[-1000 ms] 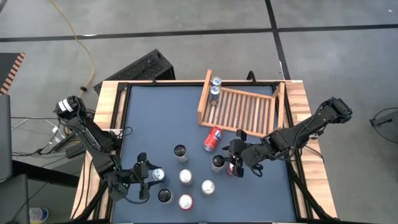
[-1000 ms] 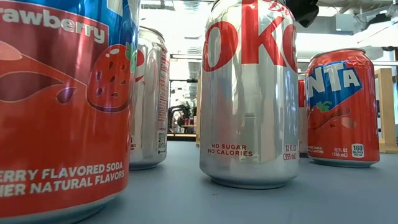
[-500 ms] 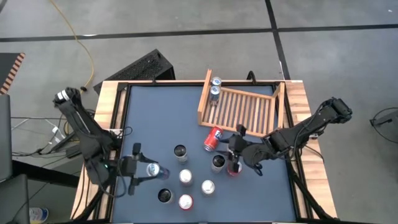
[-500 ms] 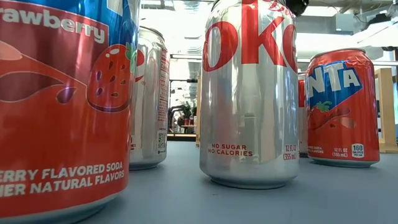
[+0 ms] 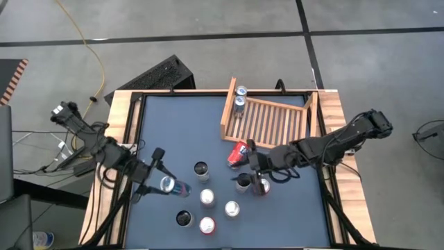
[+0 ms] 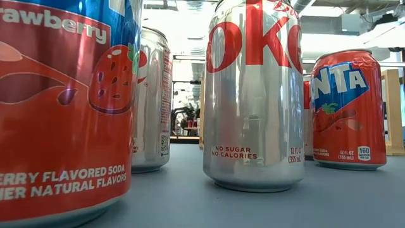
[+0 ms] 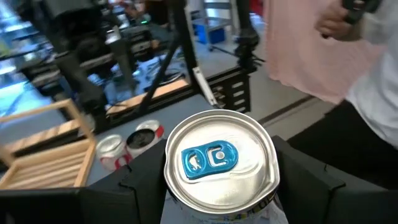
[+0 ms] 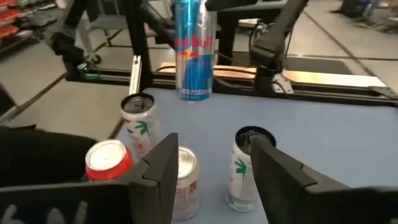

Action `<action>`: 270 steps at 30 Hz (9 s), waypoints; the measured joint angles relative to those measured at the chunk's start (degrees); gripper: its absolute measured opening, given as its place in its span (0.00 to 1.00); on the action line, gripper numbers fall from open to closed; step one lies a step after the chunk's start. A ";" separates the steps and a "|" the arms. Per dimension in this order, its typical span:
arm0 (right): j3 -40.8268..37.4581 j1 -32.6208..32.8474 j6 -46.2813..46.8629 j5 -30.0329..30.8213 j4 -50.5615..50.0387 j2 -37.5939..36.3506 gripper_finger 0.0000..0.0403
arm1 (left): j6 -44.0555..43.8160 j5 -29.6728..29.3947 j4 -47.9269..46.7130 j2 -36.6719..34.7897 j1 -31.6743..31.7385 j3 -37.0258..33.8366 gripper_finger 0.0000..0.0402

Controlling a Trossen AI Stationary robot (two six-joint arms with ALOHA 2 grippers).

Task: Place canned beverage on shelf
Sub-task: Put the blue soda can aligned with the other blue soda cans on the shelf

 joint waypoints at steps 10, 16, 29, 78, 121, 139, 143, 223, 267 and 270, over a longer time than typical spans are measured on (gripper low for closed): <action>-0.09 -2.93 -1.15 -0.26 7.19 3.06 0.67 | 4.03 20.61 0.62 1.72 13.20 0.00 0.56; 1.33 -2.91 -1.33 -2.95 13.19 9.53 0.69 | 5.83 30.66 3.66 2.59 18.65 0.00 0.56; 13.09 -3.26 -0.78 -8.29 7.67 15.93 0.69 | 9.41 48.89 5.21 3.83 27.98 0.00 0.56; 29.05 -6.26 0.31 -23.31 5.92 32.81 0.85 | 19.40 57.85 -1.49 17.83 30.38 11.02 0.56; 29.05 -6.88 1.17 -23.74 6.10 32.63 0.38 | 8.06 44.91 -0.07 16.34 30.09 10.93 0.91; 28.98 -10.01 -0.18 -15.22 5.42 33.01 0.39 | 5.08 13.80 -9.61 1.34 27.02 11.08 0.95; 29.03 -10.93 -0.78 -13.64 2.79 32.02 0.39 | 3.23 10.05 -10.49 -0.48 27.03 11.06 0.95; -32.92 -41.62 2.85 -6.72 58.70 21.75 0.39 | -0.41 5.88 -15.57 -0.23 26.56 10.95 0.95; -32.41 -41.64 3.04 -7.69 55.69 21.65 0.65 | 0.19 5.90 -15.25 -0.22 26.58 10.93 0.95; -31.04 -41.64 3.04 -8.80 54.69 21.68 0.65 | 0.20 5.90 -15.24 -0.21 26.58 10.93 0.95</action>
